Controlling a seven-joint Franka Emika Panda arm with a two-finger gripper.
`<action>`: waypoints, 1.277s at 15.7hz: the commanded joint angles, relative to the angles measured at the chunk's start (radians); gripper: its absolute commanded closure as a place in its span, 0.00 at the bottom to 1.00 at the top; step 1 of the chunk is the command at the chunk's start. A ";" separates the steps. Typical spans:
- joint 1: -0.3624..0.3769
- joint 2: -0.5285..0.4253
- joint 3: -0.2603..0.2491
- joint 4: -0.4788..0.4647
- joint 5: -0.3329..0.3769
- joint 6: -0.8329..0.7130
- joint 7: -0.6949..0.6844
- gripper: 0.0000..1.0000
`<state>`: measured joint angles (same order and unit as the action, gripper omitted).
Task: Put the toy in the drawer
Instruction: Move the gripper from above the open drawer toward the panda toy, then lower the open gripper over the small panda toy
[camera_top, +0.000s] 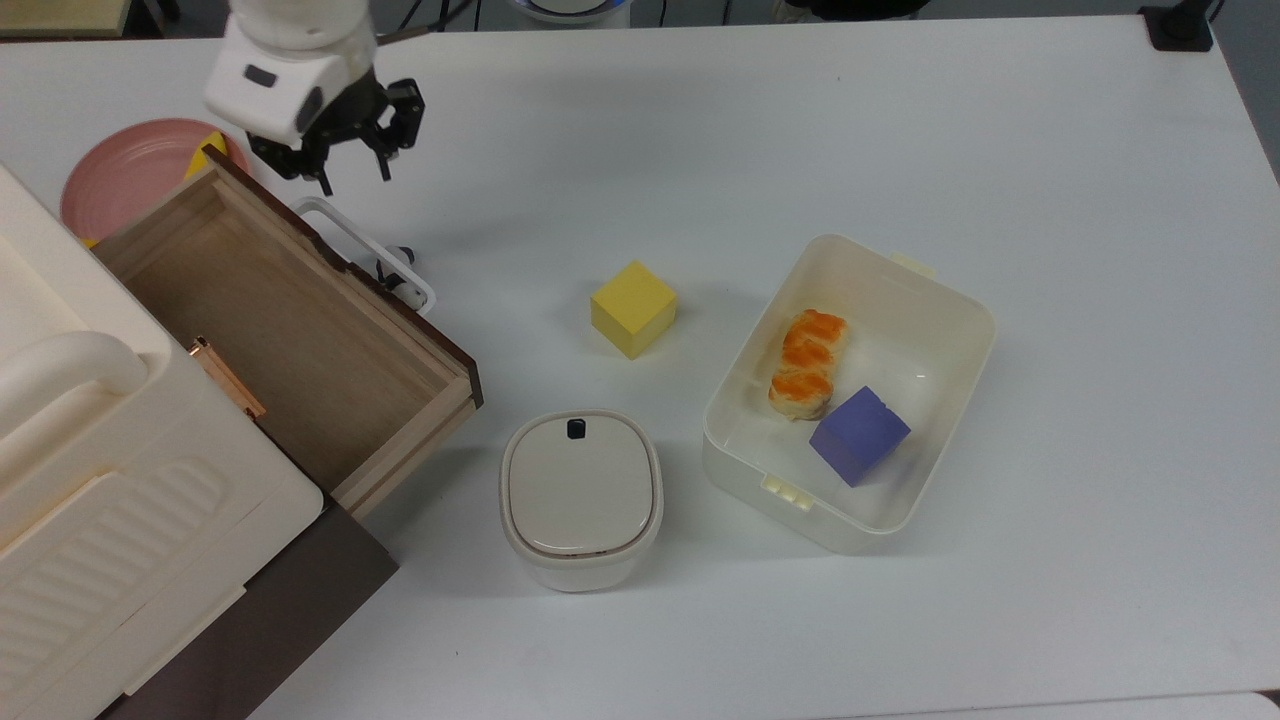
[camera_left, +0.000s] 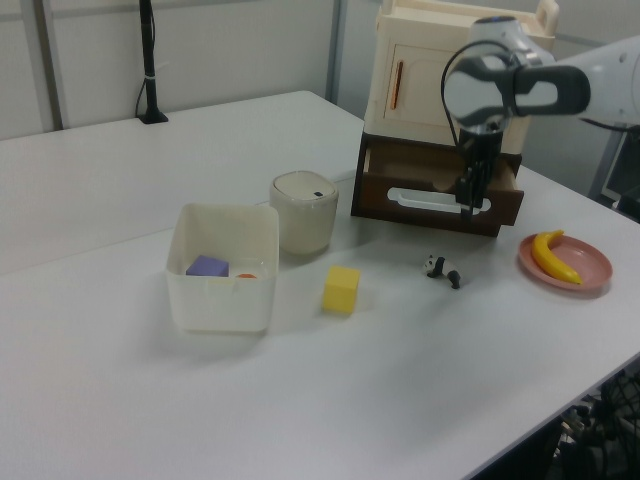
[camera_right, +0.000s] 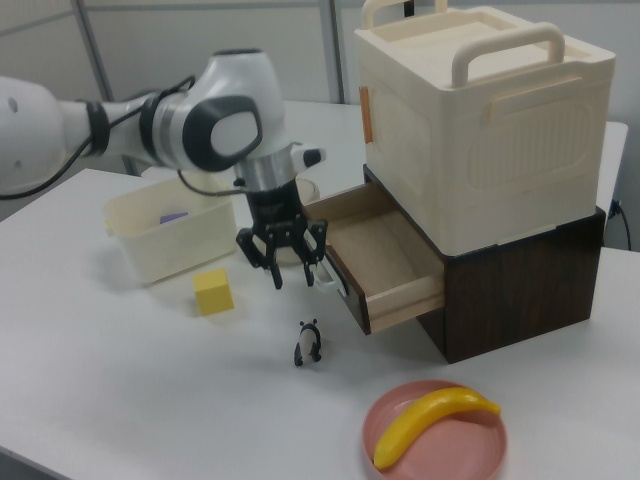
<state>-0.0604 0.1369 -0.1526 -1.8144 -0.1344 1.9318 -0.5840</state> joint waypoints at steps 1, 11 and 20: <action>0.024 -0.069 -0.001 -0.158 -0.077 0.137 -0.005 0.47; 0.068 0.049 -0.002 -0.229 -0.243 0.375 0.194 0.47; 0.093 -0.022 -0.001 -0.232 -0.246 0.345 0.220 0.47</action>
<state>0.0184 0.1210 -0.1454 -2.0281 -0.3666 2.2353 -0.3842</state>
